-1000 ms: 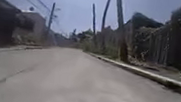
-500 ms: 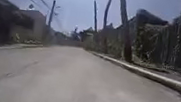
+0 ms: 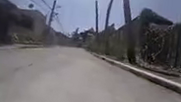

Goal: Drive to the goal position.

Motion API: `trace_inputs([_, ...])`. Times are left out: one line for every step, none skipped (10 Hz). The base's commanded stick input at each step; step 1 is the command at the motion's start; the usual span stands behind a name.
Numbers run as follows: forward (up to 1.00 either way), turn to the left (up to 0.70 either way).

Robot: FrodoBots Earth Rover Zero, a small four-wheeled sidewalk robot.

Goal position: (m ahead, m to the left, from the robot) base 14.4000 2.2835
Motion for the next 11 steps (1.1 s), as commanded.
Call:
trace_inputs([0.85, 0.0])
trace_inputs([0.85, 0.0])
trace_inputs([0.85, 0.0])
trace_inputs([0.85, 0.0])
trace_inputs([0.85, 0.0])
trace_inputs([0.85, 0.0])
trace_inputs([0.85, 0.0])
trace_inputs([0.85, 0.0])
trace_inputs([0.85, 0.0])
trace_inputs([0.85, 0.0])
trace_inputs([0.85, 0.0])
